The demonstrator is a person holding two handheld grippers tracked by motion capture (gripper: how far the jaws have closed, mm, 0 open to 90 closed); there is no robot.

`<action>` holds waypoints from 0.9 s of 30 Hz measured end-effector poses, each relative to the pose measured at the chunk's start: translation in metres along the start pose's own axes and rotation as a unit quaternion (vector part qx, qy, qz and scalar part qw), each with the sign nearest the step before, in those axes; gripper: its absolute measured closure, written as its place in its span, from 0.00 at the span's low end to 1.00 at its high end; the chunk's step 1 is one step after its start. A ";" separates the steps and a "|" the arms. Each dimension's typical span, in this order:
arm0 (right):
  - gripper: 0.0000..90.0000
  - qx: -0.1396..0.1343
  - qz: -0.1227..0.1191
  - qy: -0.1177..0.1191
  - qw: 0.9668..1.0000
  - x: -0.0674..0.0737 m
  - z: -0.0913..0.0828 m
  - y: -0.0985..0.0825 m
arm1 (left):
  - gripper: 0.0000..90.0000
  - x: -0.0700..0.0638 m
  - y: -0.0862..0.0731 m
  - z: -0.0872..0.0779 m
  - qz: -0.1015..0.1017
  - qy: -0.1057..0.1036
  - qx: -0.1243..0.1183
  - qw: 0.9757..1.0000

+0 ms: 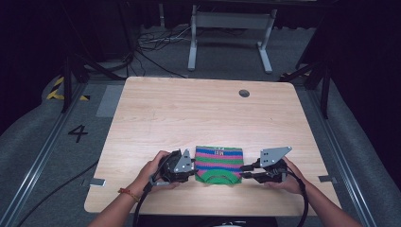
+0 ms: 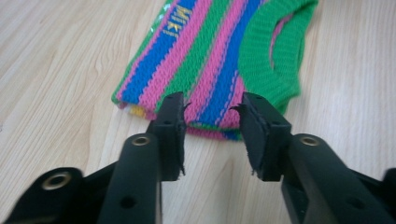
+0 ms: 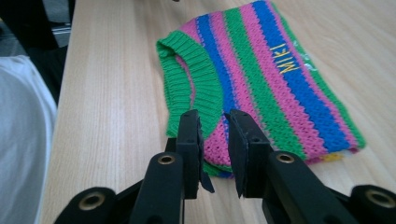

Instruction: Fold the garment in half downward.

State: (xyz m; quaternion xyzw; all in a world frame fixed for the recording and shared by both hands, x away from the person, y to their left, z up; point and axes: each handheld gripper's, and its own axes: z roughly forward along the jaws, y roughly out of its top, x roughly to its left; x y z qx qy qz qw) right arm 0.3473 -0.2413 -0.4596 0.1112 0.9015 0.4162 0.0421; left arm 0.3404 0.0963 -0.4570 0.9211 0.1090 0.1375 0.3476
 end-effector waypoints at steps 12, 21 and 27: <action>0.77 0.010 0.001 -0.019 1.000 0.006 0.022 0.008 | 0.60 -0.012 0.014 0.029 0.000 -0.012 0.017 1.000; 0.71 0.023 0.028 -0.022 0.999 0.007 0.034 -0.014 | 0.58 -0.012 -0.006 0.038 -0.042 -0.023 -0.008 0.999; 0.70 0.015 0.026 -0.036 0.999 0.009 0.035 -0.017 | 0.53 -0.007 -0.010 0.042 -0.055 -0.016 -0.026 0.998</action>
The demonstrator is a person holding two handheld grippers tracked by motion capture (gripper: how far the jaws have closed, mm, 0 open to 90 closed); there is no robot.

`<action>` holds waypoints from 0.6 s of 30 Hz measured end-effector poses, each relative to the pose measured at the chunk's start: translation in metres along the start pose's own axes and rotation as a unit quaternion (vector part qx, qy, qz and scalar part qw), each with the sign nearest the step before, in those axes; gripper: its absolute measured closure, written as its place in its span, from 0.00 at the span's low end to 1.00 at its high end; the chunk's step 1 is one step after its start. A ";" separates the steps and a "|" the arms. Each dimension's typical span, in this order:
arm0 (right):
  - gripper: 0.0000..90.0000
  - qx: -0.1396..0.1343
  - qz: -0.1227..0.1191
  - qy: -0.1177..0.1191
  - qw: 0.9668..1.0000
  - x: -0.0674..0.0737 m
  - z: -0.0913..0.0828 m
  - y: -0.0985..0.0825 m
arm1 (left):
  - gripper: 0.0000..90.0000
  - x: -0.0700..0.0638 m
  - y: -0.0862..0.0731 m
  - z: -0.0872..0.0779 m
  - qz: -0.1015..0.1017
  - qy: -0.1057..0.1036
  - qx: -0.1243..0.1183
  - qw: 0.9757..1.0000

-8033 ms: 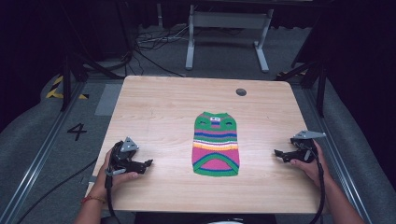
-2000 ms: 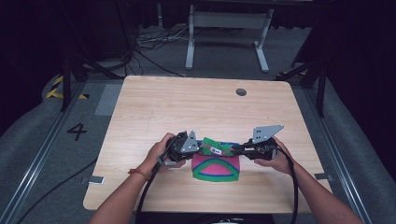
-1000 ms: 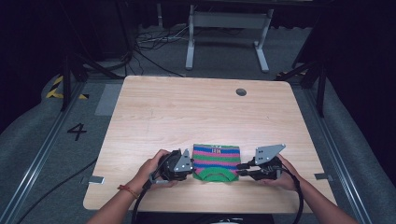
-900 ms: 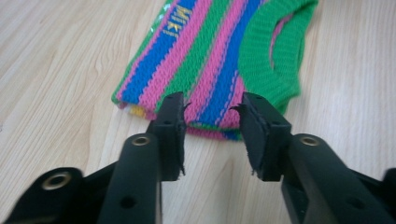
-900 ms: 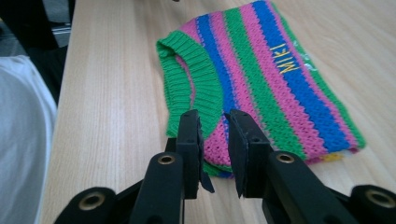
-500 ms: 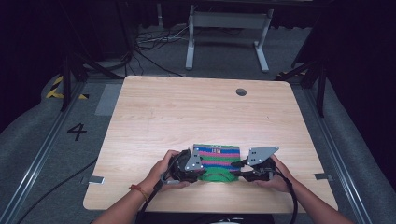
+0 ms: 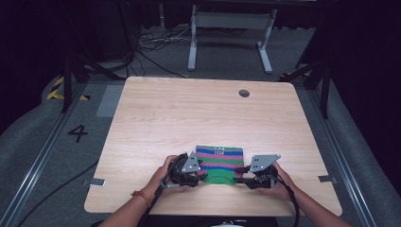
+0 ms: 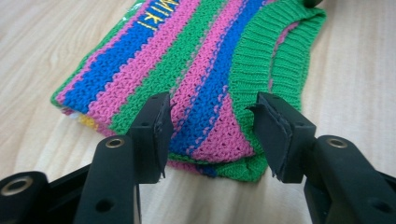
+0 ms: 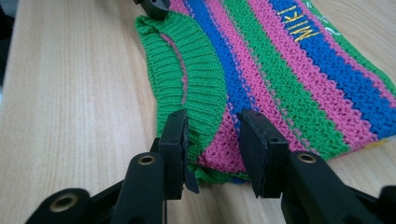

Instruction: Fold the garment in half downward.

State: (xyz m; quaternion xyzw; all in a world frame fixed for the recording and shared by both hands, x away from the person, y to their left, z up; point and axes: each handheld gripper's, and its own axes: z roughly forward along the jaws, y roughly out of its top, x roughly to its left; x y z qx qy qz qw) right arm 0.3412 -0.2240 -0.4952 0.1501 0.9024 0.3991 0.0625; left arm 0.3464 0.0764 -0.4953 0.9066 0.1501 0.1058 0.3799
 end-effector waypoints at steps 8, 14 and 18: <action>0.70 0.001 0.001 -0.025 1.000 -0.009 0.002 0.001 | 0.53 0.007 0.002 0.004 -0.010 0.006 -0.003 1.000; 0.65 0.004 0.010 -0.032 0.999 -0.011 0.001 0.003 | 0.46 0.011 0.002 0.003 -0.021 0.009 -0.002 1.000; 0.61 0.009 0.015 -0.036 0.999 -0.011 -0.002 0.006 | 0.38 0.009 0.006 -0.003 -0.012 0.027 0.006 1.000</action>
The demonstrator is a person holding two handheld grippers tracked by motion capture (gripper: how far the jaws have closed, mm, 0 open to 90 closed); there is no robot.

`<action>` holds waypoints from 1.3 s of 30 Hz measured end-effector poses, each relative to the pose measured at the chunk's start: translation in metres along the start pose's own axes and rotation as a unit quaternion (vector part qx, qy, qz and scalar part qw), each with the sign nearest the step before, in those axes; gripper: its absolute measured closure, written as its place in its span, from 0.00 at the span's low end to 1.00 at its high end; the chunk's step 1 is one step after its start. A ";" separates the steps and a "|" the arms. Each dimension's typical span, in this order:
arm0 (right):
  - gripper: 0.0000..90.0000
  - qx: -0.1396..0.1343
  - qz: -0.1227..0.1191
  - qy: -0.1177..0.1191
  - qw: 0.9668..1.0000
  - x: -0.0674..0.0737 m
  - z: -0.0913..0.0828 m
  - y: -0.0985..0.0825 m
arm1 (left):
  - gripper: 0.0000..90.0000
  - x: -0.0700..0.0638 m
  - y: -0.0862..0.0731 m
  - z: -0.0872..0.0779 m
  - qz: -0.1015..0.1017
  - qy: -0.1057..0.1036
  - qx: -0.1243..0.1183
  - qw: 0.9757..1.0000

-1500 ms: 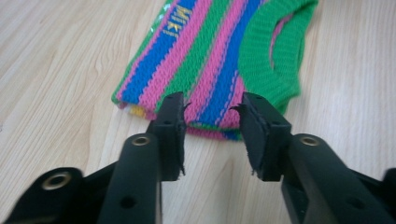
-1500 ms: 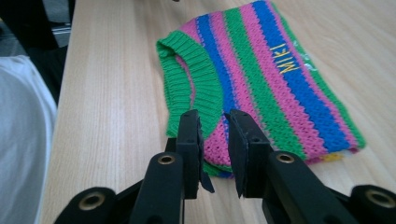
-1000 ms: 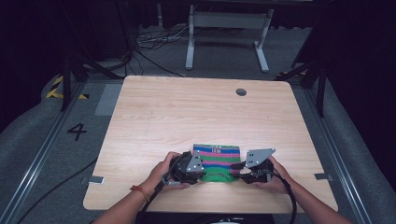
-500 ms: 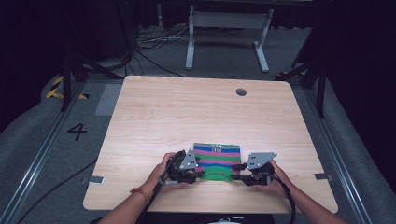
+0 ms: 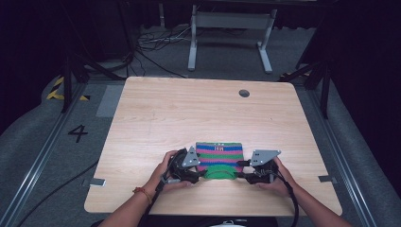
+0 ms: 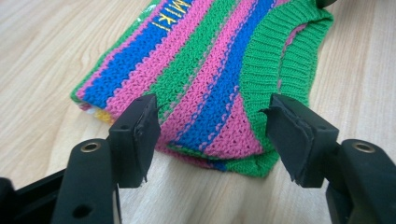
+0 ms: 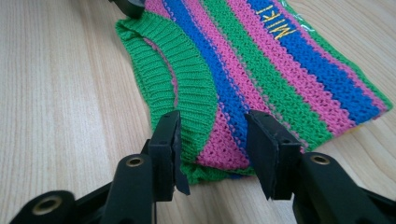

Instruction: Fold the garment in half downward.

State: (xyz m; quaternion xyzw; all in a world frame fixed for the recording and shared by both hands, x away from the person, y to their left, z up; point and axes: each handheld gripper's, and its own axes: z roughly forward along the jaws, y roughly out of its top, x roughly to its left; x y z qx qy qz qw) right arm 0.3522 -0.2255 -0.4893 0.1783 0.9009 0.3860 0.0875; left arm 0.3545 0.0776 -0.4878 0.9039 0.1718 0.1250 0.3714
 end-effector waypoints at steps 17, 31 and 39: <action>0.33 0.012 0.002 -0.044 0.999 -0.001 -0.031 0.003 | 0.32 0.008 -0.012 -0.045 0.010 0.014 0.034 0.999; 0.26 0.023 0.034 -0.088 0.995 -0.013 -0.060 -0.026 | 0.27 0.018 -0.043 -0.080 -0.027 0.054 0.042 0.997; 0.25 0.031 0.041 -0.111 0.992 -0.017 -0.075 -0.048 | 0.25 0.026 -0.055 -0.087 -0.042 0.069 0.064 0.995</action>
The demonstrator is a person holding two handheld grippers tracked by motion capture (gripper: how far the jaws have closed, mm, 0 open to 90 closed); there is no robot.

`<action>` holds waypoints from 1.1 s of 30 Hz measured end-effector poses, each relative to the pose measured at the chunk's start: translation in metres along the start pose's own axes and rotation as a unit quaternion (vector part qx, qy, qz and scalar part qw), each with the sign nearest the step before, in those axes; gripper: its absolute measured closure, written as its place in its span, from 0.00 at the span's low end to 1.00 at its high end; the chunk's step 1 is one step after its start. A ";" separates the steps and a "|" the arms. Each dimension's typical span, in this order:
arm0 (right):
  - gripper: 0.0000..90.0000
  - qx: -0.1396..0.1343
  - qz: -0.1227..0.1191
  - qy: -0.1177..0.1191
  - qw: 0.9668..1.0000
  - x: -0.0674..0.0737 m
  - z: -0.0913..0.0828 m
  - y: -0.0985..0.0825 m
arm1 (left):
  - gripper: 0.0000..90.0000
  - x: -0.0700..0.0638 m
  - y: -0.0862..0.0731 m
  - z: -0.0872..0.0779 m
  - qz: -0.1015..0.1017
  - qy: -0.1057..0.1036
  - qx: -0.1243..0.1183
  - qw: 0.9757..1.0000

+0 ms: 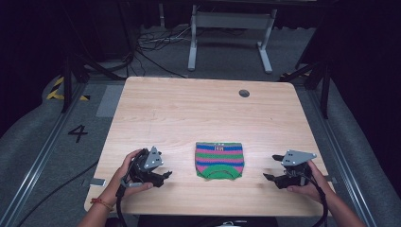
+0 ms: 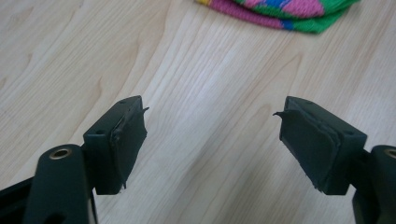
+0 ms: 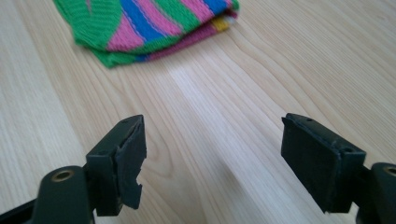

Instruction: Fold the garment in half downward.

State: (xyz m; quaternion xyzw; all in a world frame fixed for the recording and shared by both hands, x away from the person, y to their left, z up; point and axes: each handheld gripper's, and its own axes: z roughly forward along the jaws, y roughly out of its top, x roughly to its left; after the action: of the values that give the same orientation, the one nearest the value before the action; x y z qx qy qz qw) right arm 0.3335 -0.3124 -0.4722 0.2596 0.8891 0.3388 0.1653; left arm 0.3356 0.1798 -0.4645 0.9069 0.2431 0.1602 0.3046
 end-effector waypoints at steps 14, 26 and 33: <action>0.24 0.003 0.056 -0.035 0.998 -0.025 -0.020 -0.047 | 0.25 0.017 -0.036 -0.012 -0.039 0.013 0.013 0.999; 0.21 0.002 0.082 -0.039 0.996 -0.029 -0.026 -0.071 | 0.23 0.027 -0.069 -0.025 -0.098 0.006 0.006 0.995; 0.20 -0.017 0.121 -0.031 0.992 -0.030 -0.026 -0.080 | 0.21 0.030 -0.083 -0.024 -0.131 0.008 0.003 0.991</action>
State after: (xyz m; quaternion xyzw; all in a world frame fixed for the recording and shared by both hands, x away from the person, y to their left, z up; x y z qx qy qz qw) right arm 0.3177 -0.3937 -0.5048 0.3729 0.8396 0.3632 0.1551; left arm 0.3211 0.2652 -0.4946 0.8671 0.3624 0.1253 0.3179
